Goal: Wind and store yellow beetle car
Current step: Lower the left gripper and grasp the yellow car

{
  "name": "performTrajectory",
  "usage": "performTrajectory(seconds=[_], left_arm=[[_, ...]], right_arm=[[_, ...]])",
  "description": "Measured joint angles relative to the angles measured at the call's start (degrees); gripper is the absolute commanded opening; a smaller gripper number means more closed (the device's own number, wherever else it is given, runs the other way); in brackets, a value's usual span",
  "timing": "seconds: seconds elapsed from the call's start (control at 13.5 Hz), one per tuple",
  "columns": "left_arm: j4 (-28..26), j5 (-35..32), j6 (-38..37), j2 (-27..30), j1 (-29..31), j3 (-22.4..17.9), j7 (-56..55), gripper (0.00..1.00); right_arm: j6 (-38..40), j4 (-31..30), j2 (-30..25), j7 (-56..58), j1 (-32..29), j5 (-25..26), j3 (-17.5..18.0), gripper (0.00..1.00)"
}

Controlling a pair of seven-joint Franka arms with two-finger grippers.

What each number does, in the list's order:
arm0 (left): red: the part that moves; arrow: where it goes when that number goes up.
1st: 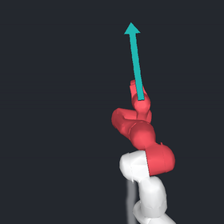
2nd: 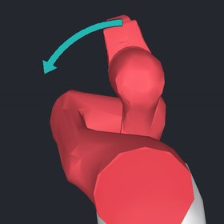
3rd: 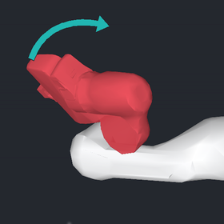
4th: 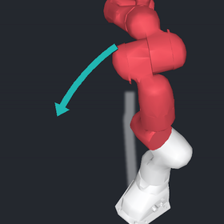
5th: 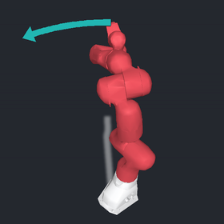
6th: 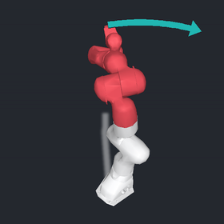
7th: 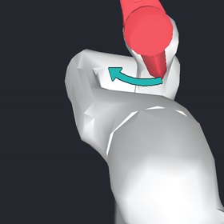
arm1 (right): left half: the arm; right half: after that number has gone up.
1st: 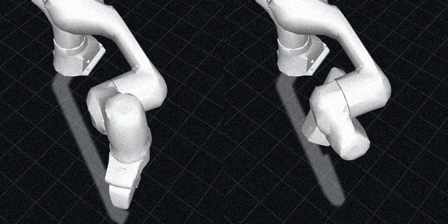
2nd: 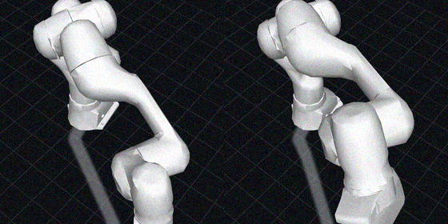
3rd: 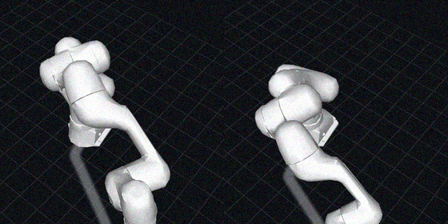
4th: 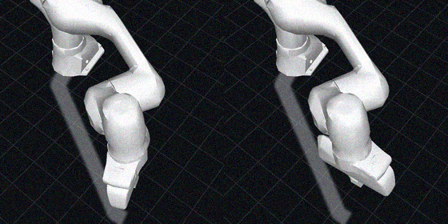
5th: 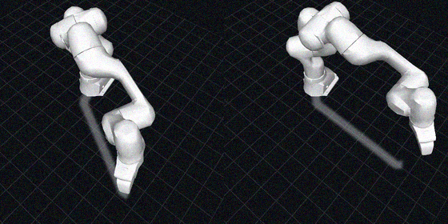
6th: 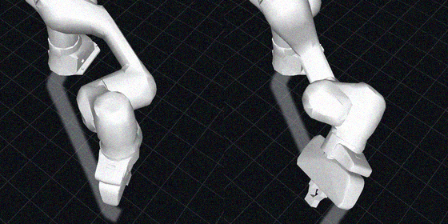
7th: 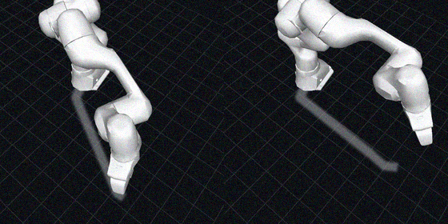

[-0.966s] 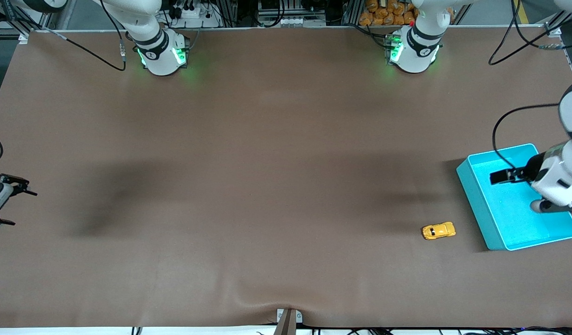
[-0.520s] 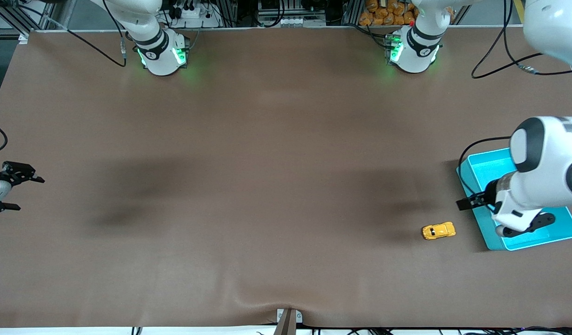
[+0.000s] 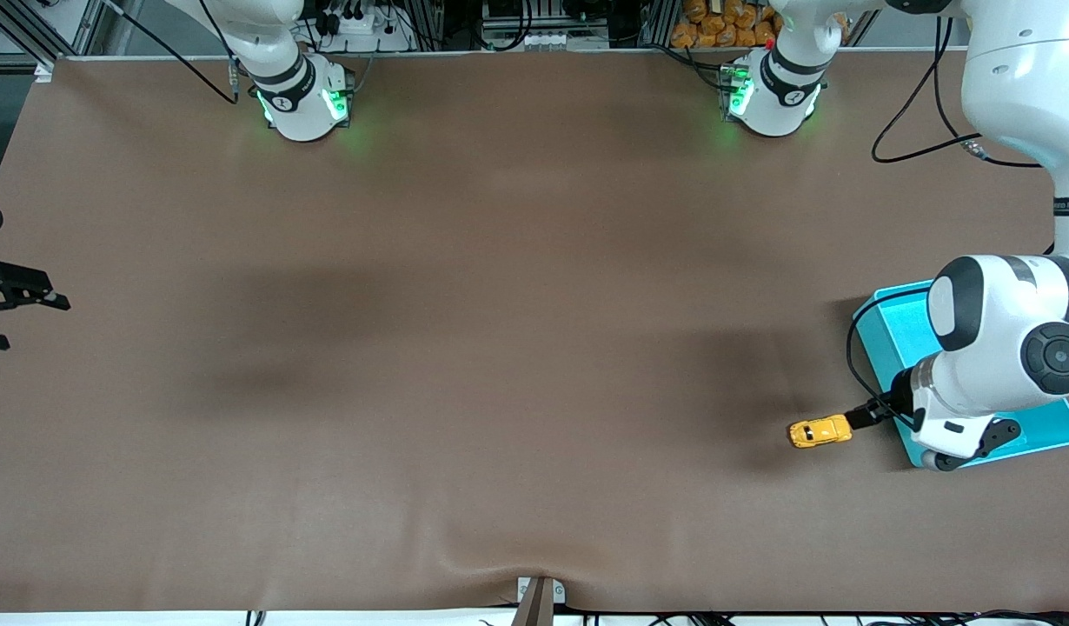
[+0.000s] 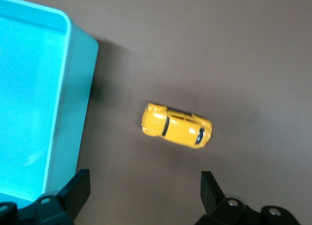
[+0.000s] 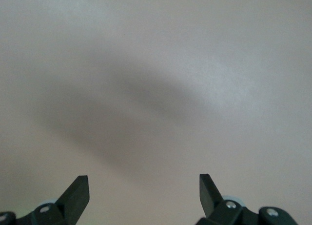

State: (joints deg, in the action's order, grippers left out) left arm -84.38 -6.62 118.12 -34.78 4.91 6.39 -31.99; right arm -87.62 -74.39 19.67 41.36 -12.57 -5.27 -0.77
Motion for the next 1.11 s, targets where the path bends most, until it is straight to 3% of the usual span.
performTrajectory(seconds=[0.37, 0.97, 1.11], left_arm=[[-1.02, 0.46, 1.43, -1.04, 1.39, -0.02, -18.91, 1.0], [-1.86, 1.08, 11.75, -7.02, 0.83, 0.62, -56.05, 1.0], [-1.9, 1.08, 13.5, -8.76, 0.83, 0.73, -60.93, 1.0]], right_arm=[[4.99, 0.01, -3.67, -15.77, 3.45, 0.79, 0.02, 1.0], [6.57, -0.01, -5.91, -24.52, 5.11, 1.84, -0.17, 1.0], [6.52, -0.53, -8.02, -28.4, 5.6, 2.05, -0.13, 1.0]])
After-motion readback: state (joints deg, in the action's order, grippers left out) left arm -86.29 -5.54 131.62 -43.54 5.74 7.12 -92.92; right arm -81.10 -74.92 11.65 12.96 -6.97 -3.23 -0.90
